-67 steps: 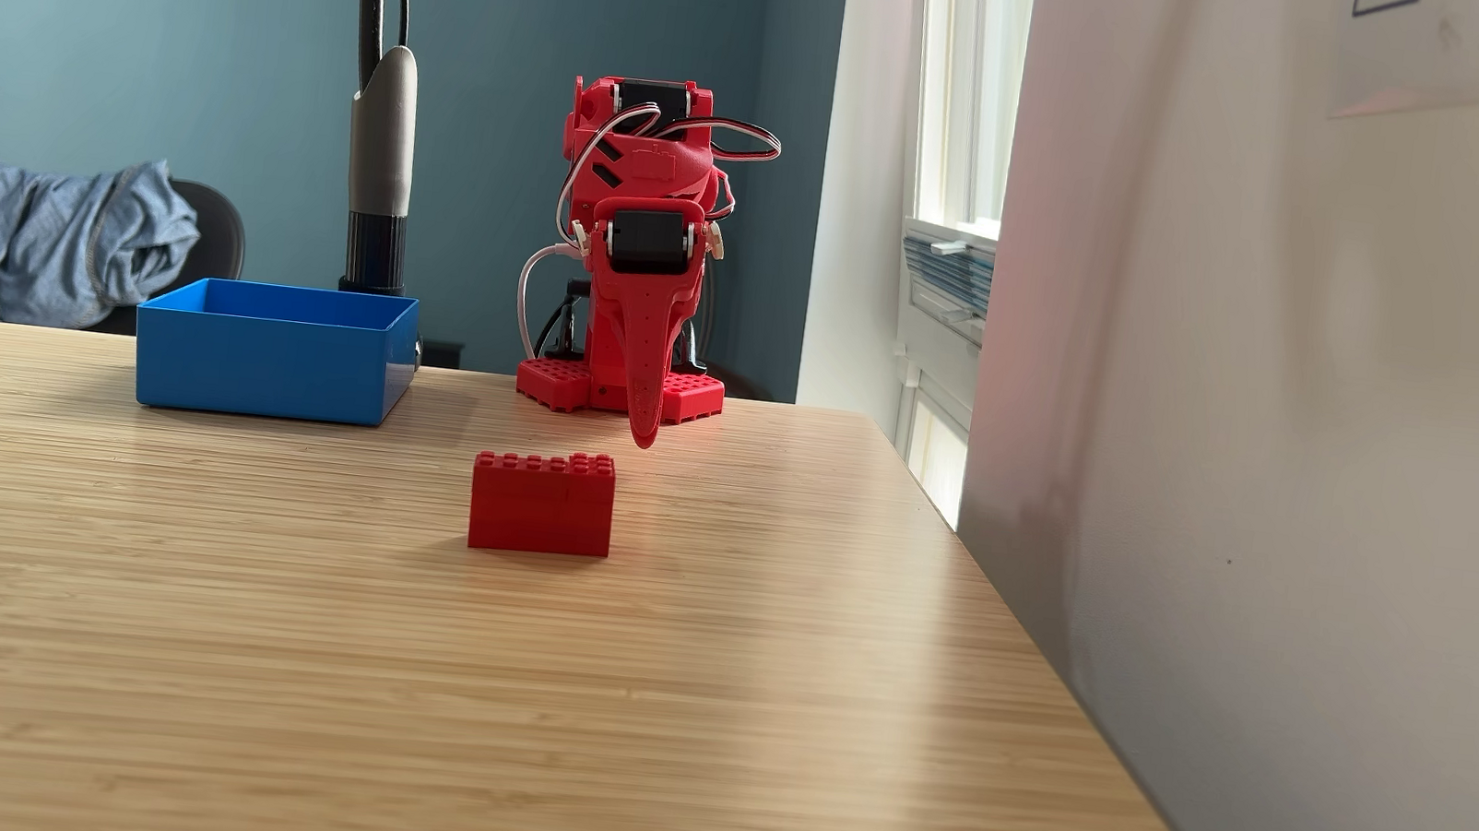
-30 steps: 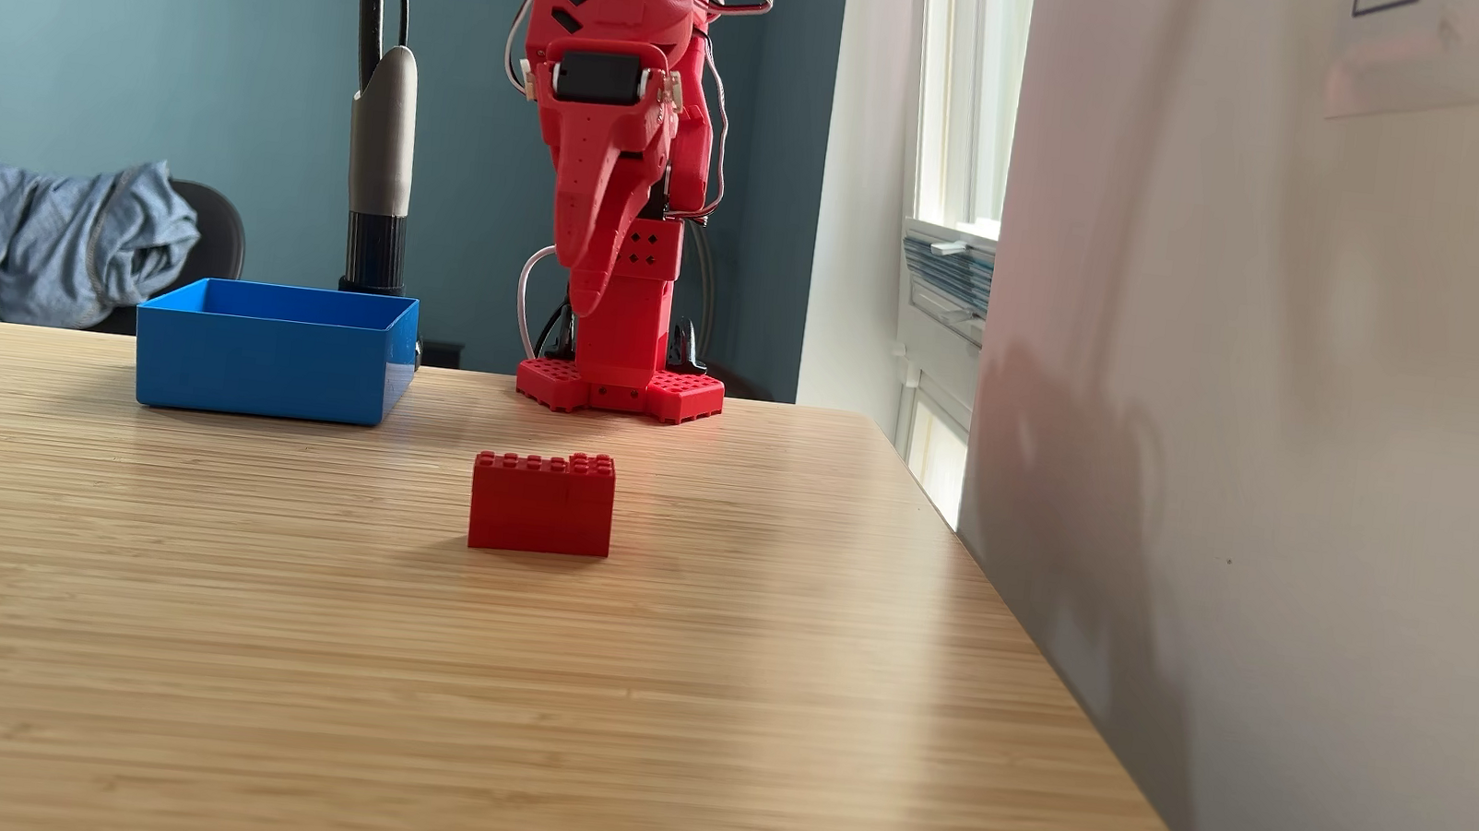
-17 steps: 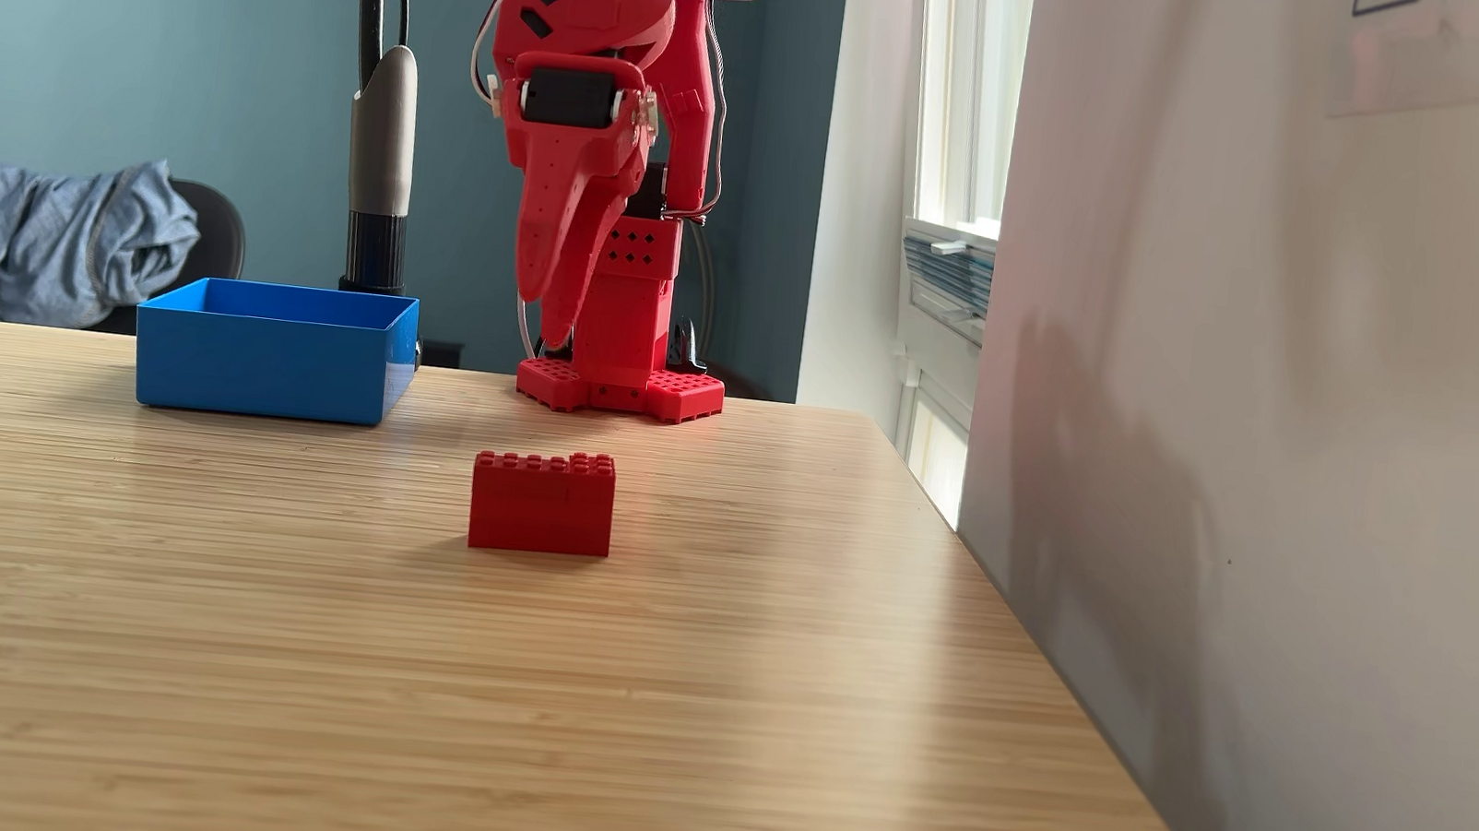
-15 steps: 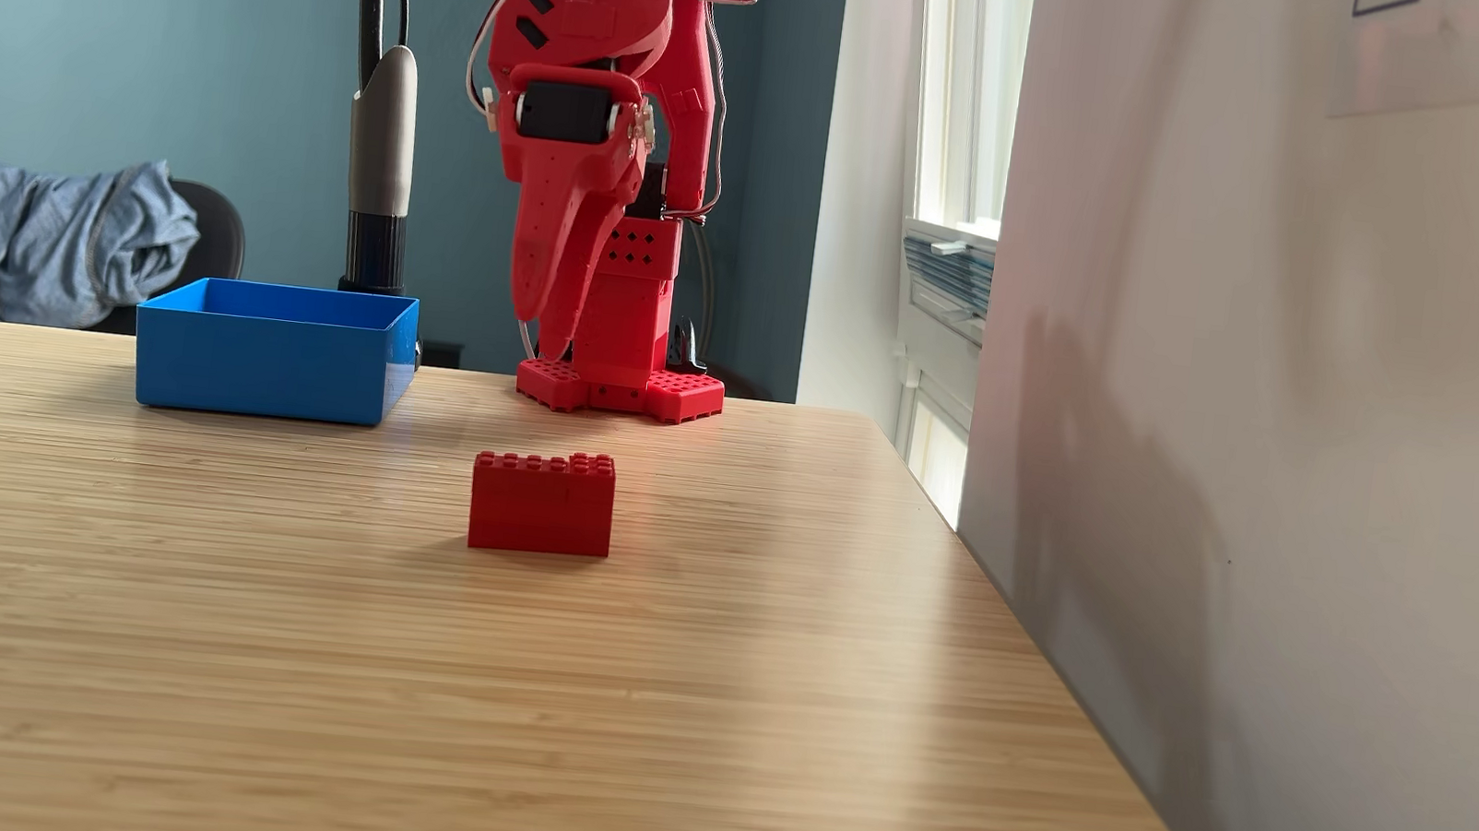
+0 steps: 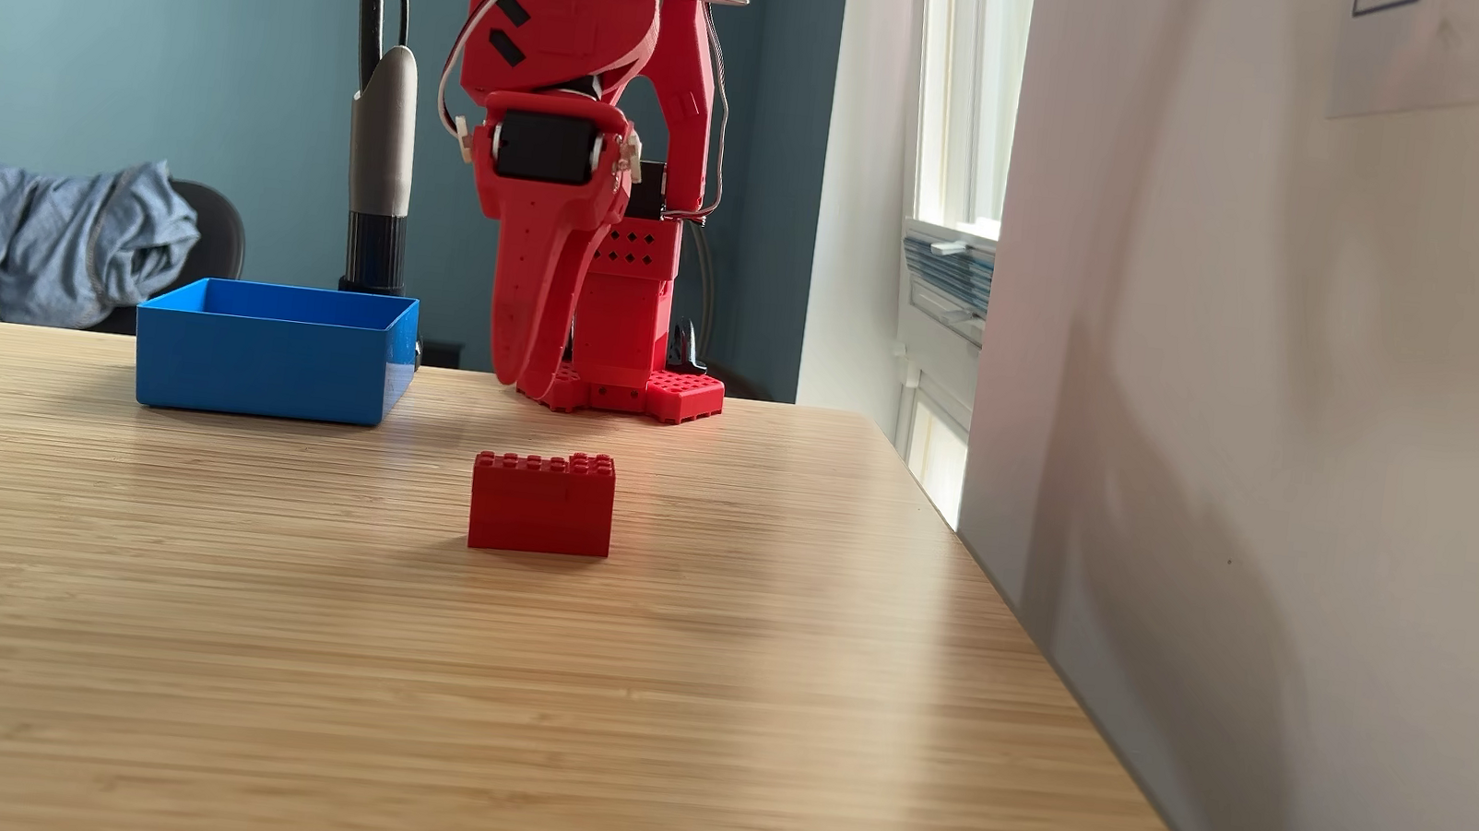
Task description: Put the red lego brick in blue bin
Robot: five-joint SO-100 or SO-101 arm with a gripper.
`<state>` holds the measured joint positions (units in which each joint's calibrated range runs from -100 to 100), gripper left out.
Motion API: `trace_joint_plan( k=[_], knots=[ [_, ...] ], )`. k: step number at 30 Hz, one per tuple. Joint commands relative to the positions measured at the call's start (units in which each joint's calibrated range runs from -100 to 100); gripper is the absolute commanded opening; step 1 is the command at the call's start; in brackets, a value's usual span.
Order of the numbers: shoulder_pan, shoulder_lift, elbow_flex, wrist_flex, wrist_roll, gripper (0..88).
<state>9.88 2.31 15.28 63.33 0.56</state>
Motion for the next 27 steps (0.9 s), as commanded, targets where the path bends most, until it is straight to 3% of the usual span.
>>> trace_joint_plan(
  k=[1, 19, 27],
  knots=[
    [-1.26, 2.08, -6.39, 0.69, 0.24, 26.7],
    [-3.42, 15.59, -14.56, 1.75, 0.44, 23.7],
    [-3.21, 20.97, -18.82, 1.75, 0.39, 18.5]
  ],
)
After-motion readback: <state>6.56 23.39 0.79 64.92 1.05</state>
